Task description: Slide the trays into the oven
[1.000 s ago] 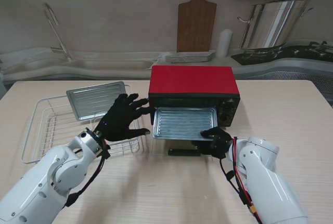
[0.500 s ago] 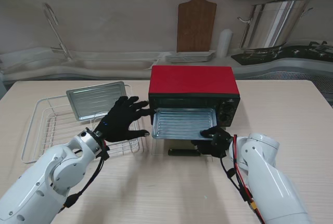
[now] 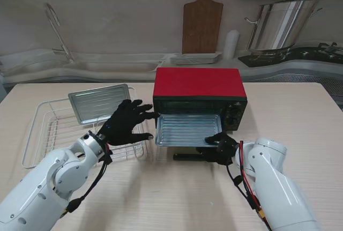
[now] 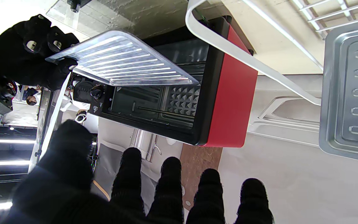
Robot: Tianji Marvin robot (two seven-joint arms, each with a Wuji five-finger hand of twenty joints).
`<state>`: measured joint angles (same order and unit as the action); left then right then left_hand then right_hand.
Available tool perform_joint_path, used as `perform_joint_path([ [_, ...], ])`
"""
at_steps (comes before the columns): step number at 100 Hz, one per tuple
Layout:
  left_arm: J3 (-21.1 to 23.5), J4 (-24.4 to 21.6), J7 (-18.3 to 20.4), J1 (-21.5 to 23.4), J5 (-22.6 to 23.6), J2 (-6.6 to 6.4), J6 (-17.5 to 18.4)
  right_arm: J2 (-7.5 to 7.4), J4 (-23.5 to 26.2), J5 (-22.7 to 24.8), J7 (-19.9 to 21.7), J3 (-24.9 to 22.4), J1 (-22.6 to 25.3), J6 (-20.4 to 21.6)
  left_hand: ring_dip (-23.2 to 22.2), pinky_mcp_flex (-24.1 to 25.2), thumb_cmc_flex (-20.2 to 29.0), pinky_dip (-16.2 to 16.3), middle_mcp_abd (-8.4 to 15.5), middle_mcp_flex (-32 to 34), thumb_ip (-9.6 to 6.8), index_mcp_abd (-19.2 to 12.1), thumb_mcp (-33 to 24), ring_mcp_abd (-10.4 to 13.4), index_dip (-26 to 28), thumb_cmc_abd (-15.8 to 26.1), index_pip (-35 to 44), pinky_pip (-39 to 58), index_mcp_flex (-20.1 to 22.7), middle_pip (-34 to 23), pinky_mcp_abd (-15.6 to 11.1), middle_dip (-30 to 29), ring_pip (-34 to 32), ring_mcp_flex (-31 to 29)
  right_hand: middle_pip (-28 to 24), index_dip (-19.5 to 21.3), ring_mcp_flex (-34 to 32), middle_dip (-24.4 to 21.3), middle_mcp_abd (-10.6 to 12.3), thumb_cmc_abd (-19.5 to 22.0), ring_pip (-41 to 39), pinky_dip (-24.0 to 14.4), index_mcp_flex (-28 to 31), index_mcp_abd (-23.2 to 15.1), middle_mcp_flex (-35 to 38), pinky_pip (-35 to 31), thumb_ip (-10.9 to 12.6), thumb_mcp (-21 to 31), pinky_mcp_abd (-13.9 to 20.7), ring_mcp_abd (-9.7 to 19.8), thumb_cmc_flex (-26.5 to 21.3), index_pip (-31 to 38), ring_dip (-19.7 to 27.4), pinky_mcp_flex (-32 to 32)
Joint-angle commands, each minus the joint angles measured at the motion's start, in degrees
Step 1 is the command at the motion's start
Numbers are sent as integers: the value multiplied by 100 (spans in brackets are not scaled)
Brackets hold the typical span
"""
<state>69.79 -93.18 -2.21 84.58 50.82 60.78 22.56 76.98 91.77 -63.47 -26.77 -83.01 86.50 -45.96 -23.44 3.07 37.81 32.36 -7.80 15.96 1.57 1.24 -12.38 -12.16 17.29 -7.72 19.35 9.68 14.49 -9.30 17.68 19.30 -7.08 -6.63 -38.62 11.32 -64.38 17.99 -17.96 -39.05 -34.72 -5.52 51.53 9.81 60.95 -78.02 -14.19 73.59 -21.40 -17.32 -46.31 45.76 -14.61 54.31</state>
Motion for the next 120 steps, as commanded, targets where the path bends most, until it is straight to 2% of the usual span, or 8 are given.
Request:
perform_joint_path([
  [1,-11,-28,70,23,-19,26,23,71,-18,-11,80,30,1,11,61,137,-75,-86,124,-129,-170,-115,189,119,-99,225,-95,-295,-202,-6,-173,-133,41,100,-120,67,-321,-8,-147,40,-185,113,134,-251,104,-215,-1,24,32,-259,-320,563,-4,249],
  [32,-48,7,57,-29,-57,31,94,75,-145,-150,17,47,-129,51,61,139,-60,-98,134,-139,-174,-103,198,113,-98,222,-93,-294,-190,-2,-168,-136,32,98,-135,65,-334,-8,-141,41,-194,124,127,-247,107,-232,1,17,37,-257,-317,559,2,265],
  [39,-52,9,75,-40,-66,29,94,72,-160,-172,7,43,-141,80,104,146,-66,-101,138,-140,-173,-108,207,198,-101,229,-99,-295,-199,-8,-181,-133,117,236,-139,66,-348,-8,-144,45,-202,126,128,-259,111,-235,2,15,46,-264,-318,560,1,268],
  [44,-58,13,80,-46,-70,29,93,70,-170,-182,6,36,-147,97,84,140,-64,-102,129,-138,-174,-106,209,116,-100,221,-100,-292,-197,-10,-175,-132,58,92,-139,67,-332,-9,-147,45,-195,127,126,-254,110,-238,3,16,43,-266,-318,559,4,272],
  [49,-62,12,99,-50,-77,27,92,68,-179,-198,2,29,-153,111,121,146,-67,-103,138,-137,-174,-110,212,204,-102,230,-106,-293,-205,-12,-180,-132,139,235,-140,69,-329,-9,-155,42,-193,129,127,-257,111,-238,4,17,39,-291,-320,560,6,270],
  [76,-74,-17,138,-47,-75,23,53,66,-228,-126,140,4,-191,125,147,152,-60,-108,142,-197,-177,-109,224,207,-101,232,-110,-292,-214,25,-178,-152,185,214,-146,79,-344,-10,-140,44,-204,137,135,-267,112,-244,3,13,37,-245,-318,572,7,275],
  [120,-73,-51,154,-26,-86,23,43,49,-147,-74,139,-18,-73,229,151,165,-59,-116,176,-264,-182,-97,247,206,-107,239,-128,-295,-235,193,-186,-185,202,218,-173,314,-340,-14,-97,7,-199,151,269,-366,153,-250,-14,62,37,-269,-338,771,17,288],
])
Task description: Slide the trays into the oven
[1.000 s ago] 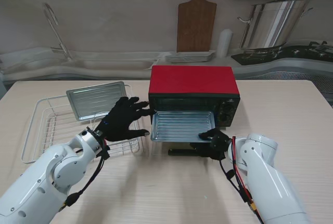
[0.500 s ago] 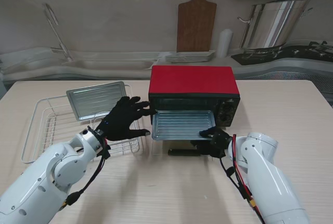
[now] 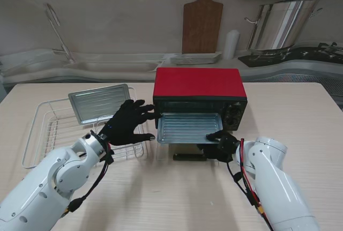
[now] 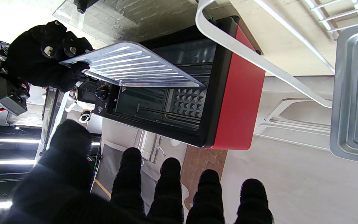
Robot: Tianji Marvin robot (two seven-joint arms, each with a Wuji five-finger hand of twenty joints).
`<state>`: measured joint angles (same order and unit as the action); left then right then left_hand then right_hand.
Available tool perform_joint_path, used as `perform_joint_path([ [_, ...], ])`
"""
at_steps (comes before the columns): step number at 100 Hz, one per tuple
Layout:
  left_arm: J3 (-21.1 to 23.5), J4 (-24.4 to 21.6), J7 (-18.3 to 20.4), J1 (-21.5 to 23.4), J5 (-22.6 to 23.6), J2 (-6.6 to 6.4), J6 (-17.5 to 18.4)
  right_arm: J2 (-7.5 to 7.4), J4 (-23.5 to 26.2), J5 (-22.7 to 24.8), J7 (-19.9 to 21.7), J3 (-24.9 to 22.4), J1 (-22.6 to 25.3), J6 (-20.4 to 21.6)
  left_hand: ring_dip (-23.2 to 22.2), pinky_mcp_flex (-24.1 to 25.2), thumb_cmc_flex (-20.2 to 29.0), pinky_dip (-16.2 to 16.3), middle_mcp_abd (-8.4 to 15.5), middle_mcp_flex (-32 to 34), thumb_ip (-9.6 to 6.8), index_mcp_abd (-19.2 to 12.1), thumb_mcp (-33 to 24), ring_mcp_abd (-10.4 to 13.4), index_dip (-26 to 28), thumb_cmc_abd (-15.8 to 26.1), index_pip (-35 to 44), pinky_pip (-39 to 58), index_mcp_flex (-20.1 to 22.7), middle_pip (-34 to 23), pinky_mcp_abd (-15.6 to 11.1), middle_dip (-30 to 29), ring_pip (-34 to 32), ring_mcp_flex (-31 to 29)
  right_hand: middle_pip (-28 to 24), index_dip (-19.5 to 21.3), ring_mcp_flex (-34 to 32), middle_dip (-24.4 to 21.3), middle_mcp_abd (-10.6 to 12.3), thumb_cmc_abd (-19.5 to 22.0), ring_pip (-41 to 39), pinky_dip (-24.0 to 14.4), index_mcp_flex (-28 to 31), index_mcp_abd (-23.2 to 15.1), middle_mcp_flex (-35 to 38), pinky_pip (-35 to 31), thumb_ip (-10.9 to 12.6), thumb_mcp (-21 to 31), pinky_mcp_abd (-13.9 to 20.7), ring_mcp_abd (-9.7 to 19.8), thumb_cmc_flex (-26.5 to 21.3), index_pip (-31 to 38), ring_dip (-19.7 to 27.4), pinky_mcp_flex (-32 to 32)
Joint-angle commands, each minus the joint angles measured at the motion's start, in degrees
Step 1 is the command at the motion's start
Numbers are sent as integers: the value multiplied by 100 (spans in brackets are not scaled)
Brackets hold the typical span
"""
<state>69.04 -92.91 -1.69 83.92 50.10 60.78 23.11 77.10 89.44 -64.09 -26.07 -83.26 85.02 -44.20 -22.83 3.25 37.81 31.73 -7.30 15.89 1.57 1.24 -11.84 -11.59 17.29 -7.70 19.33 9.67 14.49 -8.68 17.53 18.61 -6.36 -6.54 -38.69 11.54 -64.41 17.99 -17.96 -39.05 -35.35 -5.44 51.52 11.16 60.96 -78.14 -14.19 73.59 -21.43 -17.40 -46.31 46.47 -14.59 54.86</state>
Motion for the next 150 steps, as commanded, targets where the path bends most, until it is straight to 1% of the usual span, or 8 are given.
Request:
perform_joint_path([
  [1,2,-78,100,41,-14,23,-12,36,90,-14,65,8,78,57,90,148,-57,-52,125,-254,-182,-97,193,146,-107,235,-126,-293,-235,131,-170,-115,131,208,-165,292,-329,-15,-99,4,-132,143,271,-496,153,-239,-14,64,40,-270,-340,700,17,233],
  [36,28,-122,96,92,-22,24,-16,43,79,-136,-142,78,58,152,89,148,-55,-54,127,-263,-182,-97,210,151,-109,236,-130,-292,-243,151,-172,-100,132,208,-154,281,-345,-19,-90,8,-117,152,279,-504,153,-238,-25,67,42,-238,-333,676,26,229],
  [77,54,-157,137,113,-30,20,-31,52,-7,-154,-151,150,-41,254,88,151,-52,-55,127,-263,-183,-88,223,143,-112,238,-133,-291,-248,156,-170,-95,133,211,-148,277,-326,-18,-72,26,-102,161,278,-520,147,-232,-25,56,54,-229,-331,672,29,223],
  [101,50,-160,143,108,-28,20,-33,74,-87,-182,-267,191,-136,322,87,155,-51,-55,132,-260,-185,-94,232,148,-111,241,-134,-291,-246,150,-173,-91,131,211,-138,265,-317,-20,-78,19,-87,168,273,-507,141,-219,-27,58,67,-227,-332,667,33,208],
  [123,44,-163,134,109,-24,21,-43,98,-157,-175,-356,208,-218,335,87,155,-48,-56,132,-262,-187,-81,235,146,-111,239,-134,-292,-249,151,-174,-91,132,215,-122,239,-319,-25,-84,15,-59,173,263,-502,141,-208,-30,60,63,-225,-329,650,43,205],
  [150,32,-154,142,100,-45,23,-63,109,-215,-168,-339,219,-282,326,87,158,-50,-57,125,-257,-188,-86,241,146,-111,243,-136,-293,-249,150,-172,-91,132,214,-61,161,-335,-56,-90,16,0,183,232,-483,159,-195,-27,33,58,-209,-321,607,70,213],
])
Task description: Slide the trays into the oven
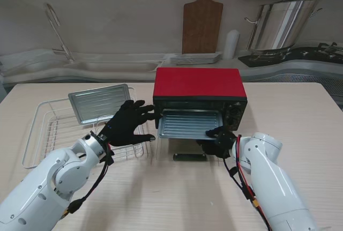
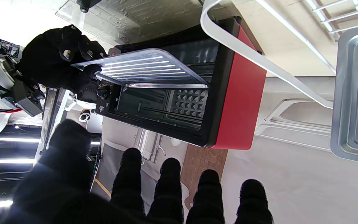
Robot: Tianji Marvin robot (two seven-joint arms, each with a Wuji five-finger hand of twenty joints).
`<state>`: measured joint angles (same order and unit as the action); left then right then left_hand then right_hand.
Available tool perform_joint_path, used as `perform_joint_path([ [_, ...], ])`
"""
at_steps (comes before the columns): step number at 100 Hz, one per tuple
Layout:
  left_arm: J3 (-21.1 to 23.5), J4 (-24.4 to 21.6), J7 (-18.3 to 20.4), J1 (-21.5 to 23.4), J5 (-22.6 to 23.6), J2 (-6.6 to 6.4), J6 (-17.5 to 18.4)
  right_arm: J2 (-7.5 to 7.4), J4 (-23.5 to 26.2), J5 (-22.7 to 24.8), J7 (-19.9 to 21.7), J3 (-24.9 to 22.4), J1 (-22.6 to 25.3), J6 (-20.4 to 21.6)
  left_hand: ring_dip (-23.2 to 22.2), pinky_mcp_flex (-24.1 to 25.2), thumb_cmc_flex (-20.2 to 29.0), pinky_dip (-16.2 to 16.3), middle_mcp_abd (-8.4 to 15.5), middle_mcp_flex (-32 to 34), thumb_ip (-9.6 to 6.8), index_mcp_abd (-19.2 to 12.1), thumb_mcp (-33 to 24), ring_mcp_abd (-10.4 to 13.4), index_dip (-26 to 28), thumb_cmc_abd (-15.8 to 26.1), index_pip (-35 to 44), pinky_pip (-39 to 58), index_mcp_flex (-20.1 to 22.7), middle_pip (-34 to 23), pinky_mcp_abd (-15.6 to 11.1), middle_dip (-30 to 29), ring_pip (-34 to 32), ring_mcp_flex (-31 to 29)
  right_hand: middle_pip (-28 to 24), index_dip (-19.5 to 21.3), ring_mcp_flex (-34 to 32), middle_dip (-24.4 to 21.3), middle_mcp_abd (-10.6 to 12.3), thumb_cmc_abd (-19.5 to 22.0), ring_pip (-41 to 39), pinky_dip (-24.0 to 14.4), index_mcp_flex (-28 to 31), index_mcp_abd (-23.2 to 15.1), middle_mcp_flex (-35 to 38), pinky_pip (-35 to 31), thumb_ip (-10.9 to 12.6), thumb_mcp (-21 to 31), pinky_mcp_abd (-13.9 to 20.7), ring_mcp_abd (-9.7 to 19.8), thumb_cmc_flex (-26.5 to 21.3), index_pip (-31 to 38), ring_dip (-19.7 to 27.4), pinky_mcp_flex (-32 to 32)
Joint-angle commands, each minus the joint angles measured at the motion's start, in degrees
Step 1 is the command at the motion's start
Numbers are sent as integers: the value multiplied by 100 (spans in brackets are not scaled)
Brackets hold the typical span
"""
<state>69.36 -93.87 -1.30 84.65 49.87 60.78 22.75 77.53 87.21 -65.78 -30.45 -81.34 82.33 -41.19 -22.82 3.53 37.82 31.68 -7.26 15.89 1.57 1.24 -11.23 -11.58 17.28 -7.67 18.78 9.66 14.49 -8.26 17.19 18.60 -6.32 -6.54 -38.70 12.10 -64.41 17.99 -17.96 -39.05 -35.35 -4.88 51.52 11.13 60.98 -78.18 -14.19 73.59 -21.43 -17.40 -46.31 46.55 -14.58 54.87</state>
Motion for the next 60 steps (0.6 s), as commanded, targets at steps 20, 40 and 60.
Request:
perform_joint_path([
  [20,-3,-64,117,29,-33,23,-46,81,-69,-15,69,54,-98,48,86,128,-53,-52,123,-257,-188,-78,184,144,-110,241,-83,-291,-254,109,-136,-89,129,215,-52,63,-319,-37,-80,52,20,138,185,-470,128,-177,-32,4,84,-208,-315,572,71,193],
  [40,1,-64,122,30,-42,24,-55,84,-139,-154,-19,85,-183,88,86,131,-48,-53,117,-263,-189,-72,186,148,-111,240,-85,-293,-250,110,-142,-89,129,215,-38,21,-269,-28,-50,102,60,151,136,-468,68,-148,-39,-30,115,-176,-304,534,81,155],
  [60,10,-70,136,32,-44,22,-53,94,-223,-235,-83,111,-264,142,87,130,-49,-53,111,-267,-190,-60,188,143,-112,241,-91,-293,-260,110,-140,-89,131,222,-51,7,-166,11,-4,191,114,164,68,-488,-39,-83,-46,-98,184,-130,-297,490,79,64],
])
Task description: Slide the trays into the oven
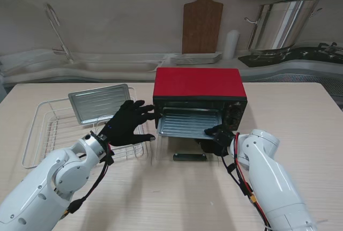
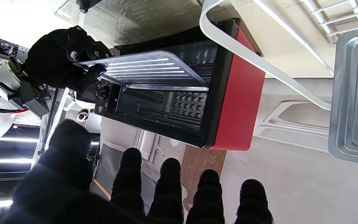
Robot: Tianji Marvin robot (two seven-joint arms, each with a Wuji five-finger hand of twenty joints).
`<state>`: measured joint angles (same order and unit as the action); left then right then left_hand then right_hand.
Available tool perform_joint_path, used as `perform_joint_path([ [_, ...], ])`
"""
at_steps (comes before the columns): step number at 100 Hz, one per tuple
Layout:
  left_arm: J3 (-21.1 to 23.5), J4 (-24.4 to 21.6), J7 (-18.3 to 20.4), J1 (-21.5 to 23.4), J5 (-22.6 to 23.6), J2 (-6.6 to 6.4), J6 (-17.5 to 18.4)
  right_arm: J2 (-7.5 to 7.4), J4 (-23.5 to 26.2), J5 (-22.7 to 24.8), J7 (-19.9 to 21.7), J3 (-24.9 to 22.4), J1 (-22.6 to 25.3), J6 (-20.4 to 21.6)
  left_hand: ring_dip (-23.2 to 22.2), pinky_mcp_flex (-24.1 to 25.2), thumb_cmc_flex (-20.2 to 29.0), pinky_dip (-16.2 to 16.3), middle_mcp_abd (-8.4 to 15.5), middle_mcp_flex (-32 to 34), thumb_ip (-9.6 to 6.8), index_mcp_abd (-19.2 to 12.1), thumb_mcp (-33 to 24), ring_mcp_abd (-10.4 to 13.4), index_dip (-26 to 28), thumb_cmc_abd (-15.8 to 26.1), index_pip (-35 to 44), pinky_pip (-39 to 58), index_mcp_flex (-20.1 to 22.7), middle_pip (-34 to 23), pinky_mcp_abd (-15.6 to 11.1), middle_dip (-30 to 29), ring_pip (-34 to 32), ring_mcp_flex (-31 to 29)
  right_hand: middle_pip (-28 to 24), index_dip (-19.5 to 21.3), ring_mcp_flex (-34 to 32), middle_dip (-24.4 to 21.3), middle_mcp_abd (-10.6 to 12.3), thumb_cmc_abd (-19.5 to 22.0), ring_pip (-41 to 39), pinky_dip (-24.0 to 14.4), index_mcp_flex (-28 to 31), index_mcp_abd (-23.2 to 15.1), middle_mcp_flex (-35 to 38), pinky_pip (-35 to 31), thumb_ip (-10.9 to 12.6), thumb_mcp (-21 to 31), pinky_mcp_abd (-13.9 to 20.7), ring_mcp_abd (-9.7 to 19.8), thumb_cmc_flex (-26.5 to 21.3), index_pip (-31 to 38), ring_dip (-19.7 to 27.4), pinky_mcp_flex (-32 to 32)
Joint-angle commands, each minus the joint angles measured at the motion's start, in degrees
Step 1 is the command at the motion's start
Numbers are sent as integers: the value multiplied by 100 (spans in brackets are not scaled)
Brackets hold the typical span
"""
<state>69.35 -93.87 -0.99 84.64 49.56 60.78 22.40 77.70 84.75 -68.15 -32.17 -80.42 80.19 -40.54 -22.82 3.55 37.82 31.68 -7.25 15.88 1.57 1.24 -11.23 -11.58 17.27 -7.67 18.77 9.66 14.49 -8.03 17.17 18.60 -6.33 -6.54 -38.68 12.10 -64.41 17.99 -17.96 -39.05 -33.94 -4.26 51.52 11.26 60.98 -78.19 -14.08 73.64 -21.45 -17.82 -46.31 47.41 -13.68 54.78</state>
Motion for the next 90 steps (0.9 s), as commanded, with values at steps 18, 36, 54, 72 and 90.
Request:
perform_joint_path([
  [18,20,-73,103,36,-6,21,-11,82,-1,9,80,25,-82,109,84,130,-54,-53,121,-271,-190,-61,193,149,-112,241,-92,-292,-262,84,-136,-87,127,216,-64,3,-162,25,-17,213,-31,92,42,-502,-56,-67,-53,-133,204,-84,-298,386,-33,59],
  [36,23,-77,101,43,-1,21,-18,87,-12,130,193,7,-75,102,85,131,-50,-53,118,-271,-191,-55,194,145,-113,243,-93,-292,-264,84,-142,-89,129,223,-181,-13,-273,64,-55,181,-222,14,47,-463,24,-203,-45,-130,170,-141,-305,409,-120,142],
  [54,18,-75,99,41,-1,21,-20,94,-28,232,262,-29,-73,89,87,130,-50,-52,106,-274,-191,-47,197,147,-115,243,-98,-292,-267,81,-139,-88,132,230,-318,-68,-319,88,-93,158,-440,-63,48,-448,66,-329,-41,-107,118,-199,-305,408,-204,208],
  [72,6,-66,99,31,-5,21,-18,102,-50,391,370,-94,-73,52,88,133,-45,-53,109,-279,-192,-49,197,147,-115,245,-100,-293,-271,79,-147,-88,132,229,-466,-101,-359,108,-115,149,-655,-138,49,-430,96,-453,-40,-96,79,-236,-303,417,-299,260],
  [90,-4,-56,92,24,-3,22,-12,103,-69,457,450,-127,-71,23,89,129,-42,-53,107,-281,-194,-40,200,145,-116,240,-101,-292,-271,80,-143,-90,132,231,-588,-126,-381,103,-138,141,-827,-212,43,-418,112,-544,-31,-93,34,-252,-304,414,-377,296],
])
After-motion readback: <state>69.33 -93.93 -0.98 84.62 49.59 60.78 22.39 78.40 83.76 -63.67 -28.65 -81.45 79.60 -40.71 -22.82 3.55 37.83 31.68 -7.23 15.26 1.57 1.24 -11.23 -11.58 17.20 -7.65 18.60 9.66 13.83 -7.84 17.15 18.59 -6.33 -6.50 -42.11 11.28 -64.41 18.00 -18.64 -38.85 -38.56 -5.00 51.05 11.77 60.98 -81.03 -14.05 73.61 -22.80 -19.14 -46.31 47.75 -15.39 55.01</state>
